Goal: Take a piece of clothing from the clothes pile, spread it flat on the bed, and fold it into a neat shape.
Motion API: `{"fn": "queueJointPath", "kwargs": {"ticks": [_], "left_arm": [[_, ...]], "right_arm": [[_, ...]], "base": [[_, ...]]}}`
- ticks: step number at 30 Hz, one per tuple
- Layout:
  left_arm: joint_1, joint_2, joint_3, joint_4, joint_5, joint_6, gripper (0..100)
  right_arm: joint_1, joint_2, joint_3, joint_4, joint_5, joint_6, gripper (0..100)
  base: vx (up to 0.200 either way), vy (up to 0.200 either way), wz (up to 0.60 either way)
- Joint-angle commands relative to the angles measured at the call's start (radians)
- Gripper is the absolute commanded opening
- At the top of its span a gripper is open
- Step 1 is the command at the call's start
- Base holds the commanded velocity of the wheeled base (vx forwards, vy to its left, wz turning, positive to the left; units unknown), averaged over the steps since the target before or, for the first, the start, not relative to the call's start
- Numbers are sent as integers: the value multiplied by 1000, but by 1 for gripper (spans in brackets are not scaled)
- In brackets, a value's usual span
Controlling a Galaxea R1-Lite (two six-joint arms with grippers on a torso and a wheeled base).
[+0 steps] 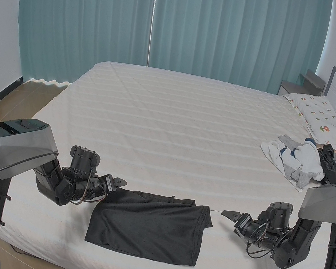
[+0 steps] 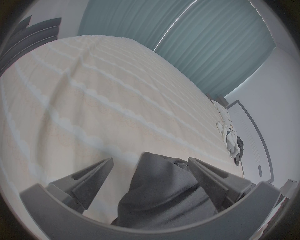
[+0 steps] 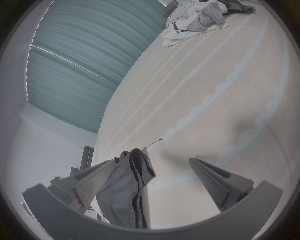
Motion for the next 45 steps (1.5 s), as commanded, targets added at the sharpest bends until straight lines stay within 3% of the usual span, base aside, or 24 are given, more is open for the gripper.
{"fn": "queueJointPath", "kwargs": {"ticks": [1,3,4,9,15,17,23,40,41,45], "left_arm": [[-6,41,-28,-1,1,1,100],[-6,44,-32,2,1,1,100],[-6,44,-32,1,1,1,0],[-4,44,-39,-5,5,-5,0],[6,39,-43,-5,25,-13,0],[13,38,-46,-8,65,-48,0],[14,42,-48,-39,94,-96,0],[31,42,-46,-41,108,-102,0],[31,42,-46,-41,109,-102,0],[31,42,-45,-41,109,-102,0]], "right_arm": [[5,3,1,0,1,0,100],[5,1,1,0,-1,0,100],[5,1,2,0,-1,-2,100],[22,-11,39,-9,1,-48,100],[86,0,125,-121,10,-96,100],[122,0,154,-142,18,-106,100],[171,4,217,-161,88,-212,100],[280,57,188,-181,102,-237,100],[284,57,187,-181,104,-238,0],[289,57,182,-164,104,-249,0]], "base": [[0,0,0],[0,0,0],[0,0,0],[0,0,0],[0,0,0],[0,0,0],[0,0,0],[0,0,0],[0,0,0],[0,0,0]]}}
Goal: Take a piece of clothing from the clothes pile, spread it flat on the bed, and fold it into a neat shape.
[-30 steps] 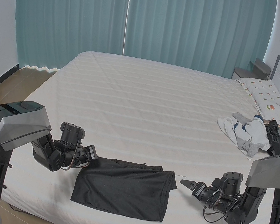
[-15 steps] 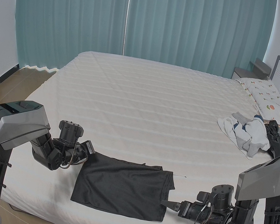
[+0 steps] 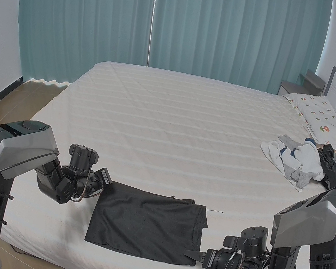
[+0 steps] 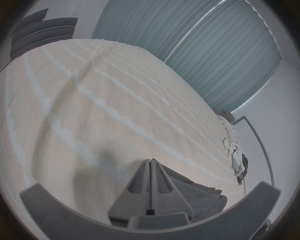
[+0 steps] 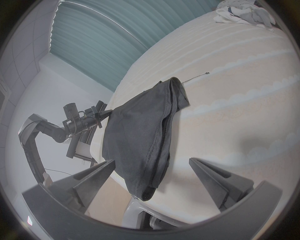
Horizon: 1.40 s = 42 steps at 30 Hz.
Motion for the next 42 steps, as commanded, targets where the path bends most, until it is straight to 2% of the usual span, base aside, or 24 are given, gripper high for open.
{"fn": "queueJointPath", "kwargs": {"ticks": [1,6,18,19,20,26,32,37,40,42], "left_arm": [[0,3,1,1,0,0,0],[0,3,1,1,0,0,0],[0,6,4,7,12,2,0],[0,6,5,9,12,2,100],[0,6,5,9,10,2,100],[-6,7,10,3,10,6,100],[2,3,12,4,10,-3,100],[5,-23,28,1,1,-97,100],[8,-31,35,3,-5,-110,100],[12,-31,39,1,-3,-110,100]], "right_arm": [[8,2,-2,12,0,-11,0],[5,-27,6,69,-1,-53,0],[-9,-47,38,68,-3,-58,0],[-9,-47,41,69,-3,-61,0],[-9,-47,41,69,-3,-64,100],[-12,-40,36,49,-8,-70,100],[-83,-43,-19,-14,-11,-48,100],[-123,-3,-175,60,-17,-47,100],[-129,-3,-243,123,-27,-47,100],[-140,6,-356,227,-66,-47,100]], "base": [[0,0,0],[0,0,0],[0,0,0],[0,0,0],[0,0,0],[0,0,0],[0,0,0],[0,0,0],[0,0,0],[0,0,0]]}}
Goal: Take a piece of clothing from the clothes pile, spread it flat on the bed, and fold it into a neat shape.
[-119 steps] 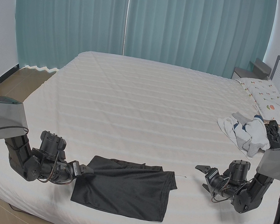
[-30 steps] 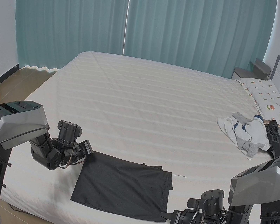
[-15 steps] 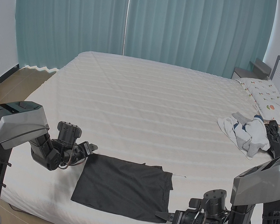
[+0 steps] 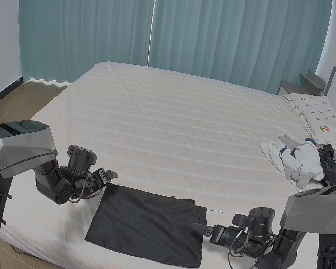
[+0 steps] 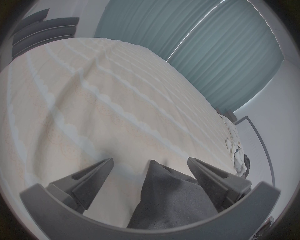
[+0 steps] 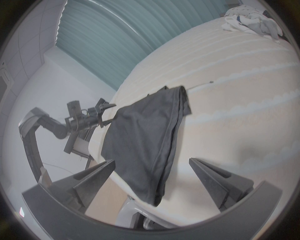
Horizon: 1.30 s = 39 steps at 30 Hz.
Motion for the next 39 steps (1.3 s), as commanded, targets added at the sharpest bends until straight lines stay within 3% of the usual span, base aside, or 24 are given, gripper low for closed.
{"fn": "queueJointPath", "kwargs": {"ticks": [1,5,16,17,31,39], "left_arm": [[9,-22,14,-1,-5,-25,100],[9,-21,14,-1,-5,-25,100],[9,-21,14,-3,-5,-25,100],[9,-21,14,-1,-5,-25,100],[9,-18,14,-3,-5,-23,100],[9,-16,12,-3,-3,-22,100]], "right_arm": [[-37,31,-211,159,-54,1,100],[-56,37,-306,268,-74,1,100],[-51,95,-410,297,-77,1,100],[-51,97,-412,299,-77,1,0],[-50,95,-418,316,-77,2,0],[-71,83,-447,306,-97,67,0]], "base": [[0,0,0],[0,0,0],[0,0,0],[0,0,0],[0,0,0],[0,0,0]]}}
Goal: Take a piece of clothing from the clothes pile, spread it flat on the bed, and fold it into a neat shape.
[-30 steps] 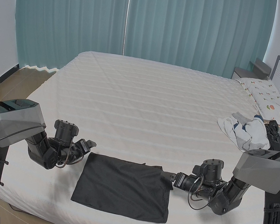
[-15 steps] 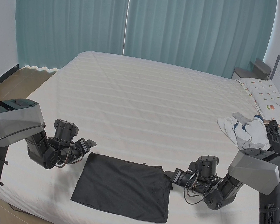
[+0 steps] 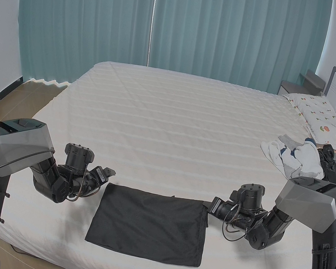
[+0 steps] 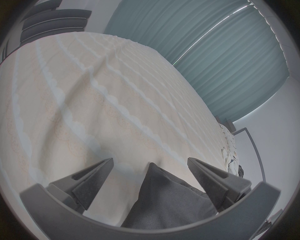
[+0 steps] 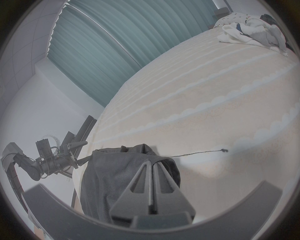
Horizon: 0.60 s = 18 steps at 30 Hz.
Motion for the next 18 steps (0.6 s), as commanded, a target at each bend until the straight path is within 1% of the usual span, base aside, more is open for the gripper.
{"fn": "queueJointPath", "kwargs": {"ticks": [1,18], "left_arm": [[0,2,0,0,0,0,100],[0,2,-2,0,0,0,100]], "right_arm": [[-13,-5,-16,-2,-4,7,0],[-31,30,-34,5,-7,9,0]], "base": [[0,0,0],[0,0,0]]}}
